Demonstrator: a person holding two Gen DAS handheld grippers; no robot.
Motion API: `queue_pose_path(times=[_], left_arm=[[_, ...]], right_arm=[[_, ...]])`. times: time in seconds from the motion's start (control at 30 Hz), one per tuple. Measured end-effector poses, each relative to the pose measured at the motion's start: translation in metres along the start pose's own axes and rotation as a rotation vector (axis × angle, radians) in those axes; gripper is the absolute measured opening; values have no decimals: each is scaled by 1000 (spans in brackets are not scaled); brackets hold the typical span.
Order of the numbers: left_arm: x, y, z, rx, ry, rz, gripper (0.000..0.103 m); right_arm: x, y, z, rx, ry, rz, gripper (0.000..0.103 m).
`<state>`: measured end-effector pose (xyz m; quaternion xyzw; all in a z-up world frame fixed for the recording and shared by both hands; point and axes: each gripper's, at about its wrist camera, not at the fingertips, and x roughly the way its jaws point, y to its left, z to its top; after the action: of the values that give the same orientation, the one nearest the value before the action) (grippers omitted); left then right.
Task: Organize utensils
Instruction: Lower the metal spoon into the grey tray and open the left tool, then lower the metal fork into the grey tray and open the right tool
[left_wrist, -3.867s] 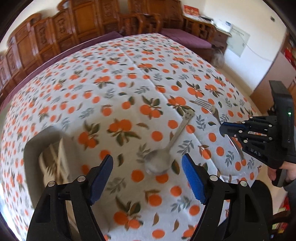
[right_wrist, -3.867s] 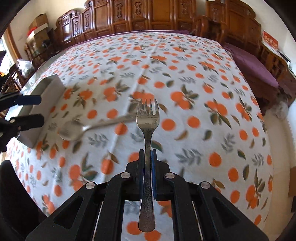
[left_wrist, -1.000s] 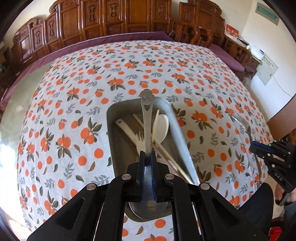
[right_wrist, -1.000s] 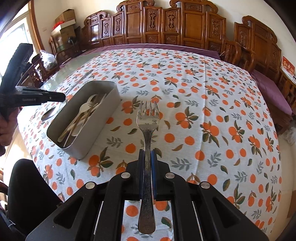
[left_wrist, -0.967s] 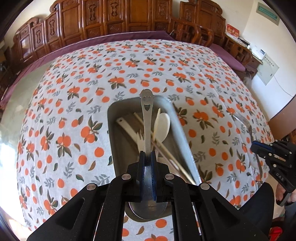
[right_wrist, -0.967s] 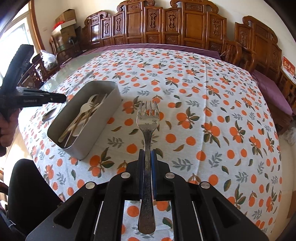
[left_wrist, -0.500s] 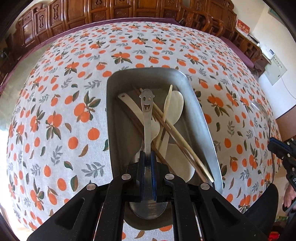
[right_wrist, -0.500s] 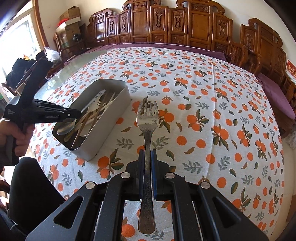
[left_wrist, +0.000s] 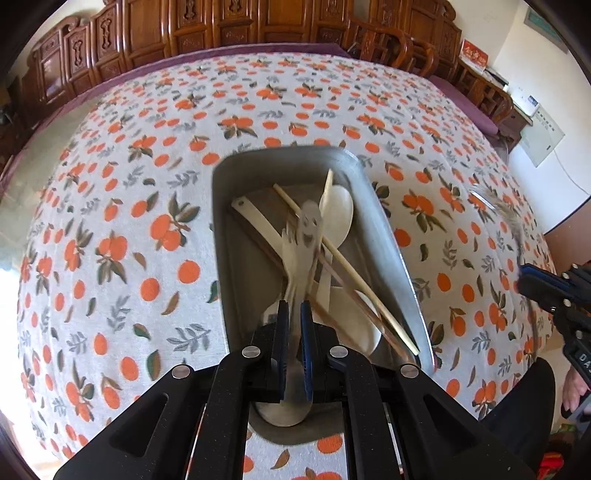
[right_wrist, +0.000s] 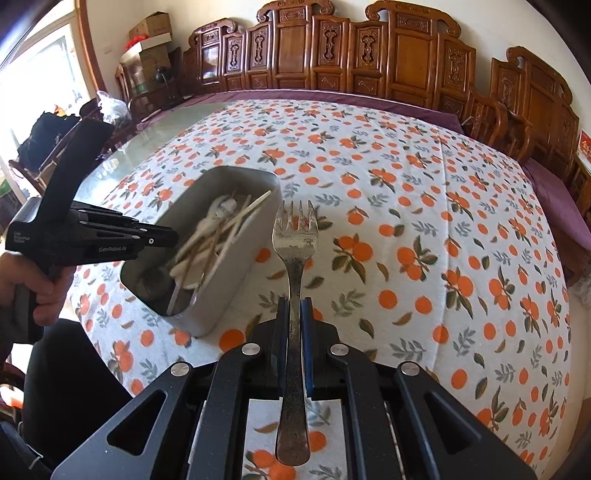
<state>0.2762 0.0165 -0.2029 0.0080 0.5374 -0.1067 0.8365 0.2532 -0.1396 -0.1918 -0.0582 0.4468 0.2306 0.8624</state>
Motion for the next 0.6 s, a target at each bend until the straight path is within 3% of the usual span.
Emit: queue_pose_path(times=[0.6], left_arm=[[-66,32,-9,-56,-139,33,5]], right_arm=[[44,64,55,-9,1,116,8]])
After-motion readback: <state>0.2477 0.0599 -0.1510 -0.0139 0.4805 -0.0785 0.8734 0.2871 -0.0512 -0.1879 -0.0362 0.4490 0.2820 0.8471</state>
